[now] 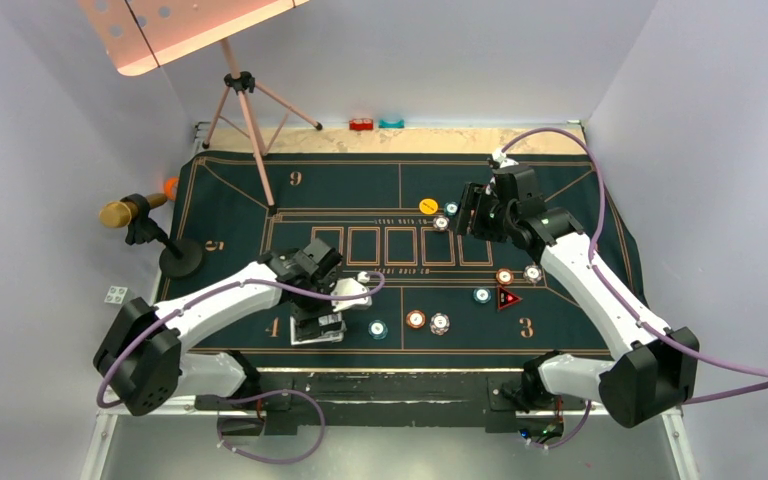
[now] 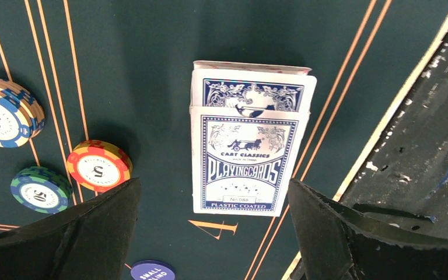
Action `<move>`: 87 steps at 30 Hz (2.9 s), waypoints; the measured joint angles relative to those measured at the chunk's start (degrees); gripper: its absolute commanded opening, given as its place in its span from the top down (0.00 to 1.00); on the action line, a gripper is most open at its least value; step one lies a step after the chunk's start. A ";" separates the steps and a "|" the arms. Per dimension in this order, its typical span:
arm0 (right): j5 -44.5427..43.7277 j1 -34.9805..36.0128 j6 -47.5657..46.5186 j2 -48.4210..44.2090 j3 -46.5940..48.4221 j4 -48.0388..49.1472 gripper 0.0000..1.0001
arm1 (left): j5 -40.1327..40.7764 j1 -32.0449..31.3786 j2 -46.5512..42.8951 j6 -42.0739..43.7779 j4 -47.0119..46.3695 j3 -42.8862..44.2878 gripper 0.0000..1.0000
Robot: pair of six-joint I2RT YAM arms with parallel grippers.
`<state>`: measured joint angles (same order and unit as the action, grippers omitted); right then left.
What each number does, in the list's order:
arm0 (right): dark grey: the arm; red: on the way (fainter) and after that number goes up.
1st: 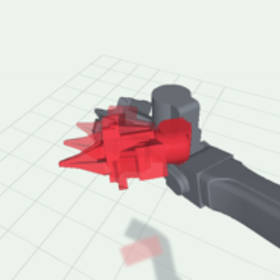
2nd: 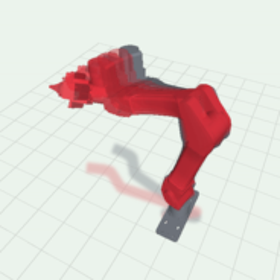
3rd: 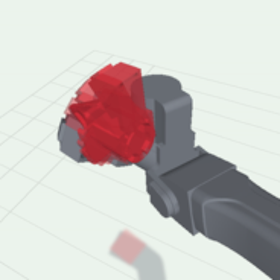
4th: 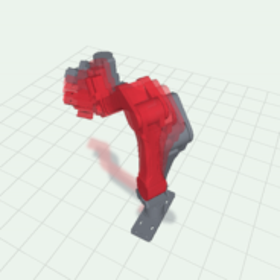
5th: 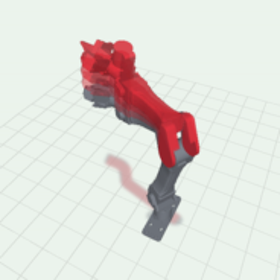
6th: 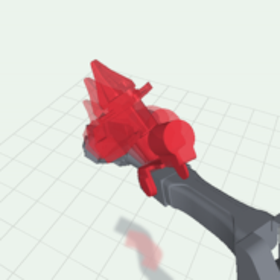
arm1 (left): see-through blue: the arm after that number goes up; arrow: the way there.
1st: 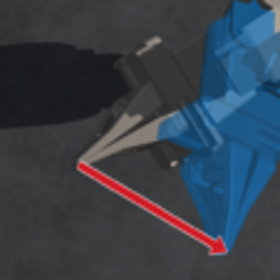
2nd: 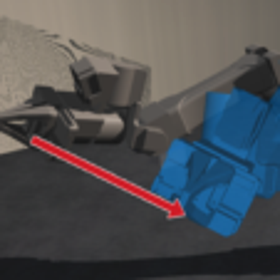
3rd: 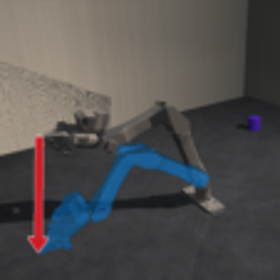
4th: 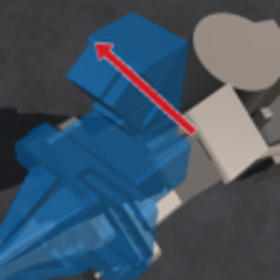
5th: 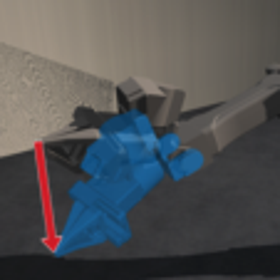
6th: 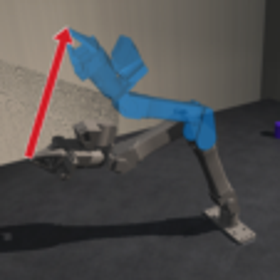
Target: Distribute texas hold em gaming equipment
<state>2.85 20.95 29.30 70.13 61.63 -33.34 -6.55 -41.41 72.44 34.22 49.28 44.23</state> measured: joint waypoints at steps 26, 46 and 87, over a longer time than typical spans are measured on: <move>1.22 0.00 -0.09 0.00 0.20 0.00 0.35 | 7.34 -5.77 1.14 -2.10 -3.48 -1.75 0.00; 1.27 0.00 -0.46 0.00 0.20 -0.04 0.35 | 9.79 -9.55 6.84 -4.20 -3.45 -1.57 0.00; 4.48 0.00 -1.95 -4.98 0.44 1.31 0.36 | 0.87 -5.86 1.77 13.03 -5.20 -3.72 0.00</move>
<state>7.33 20.95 27.35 65.14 62.06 -32.03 -5.67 -47.27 74.22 47.24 44.07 40.51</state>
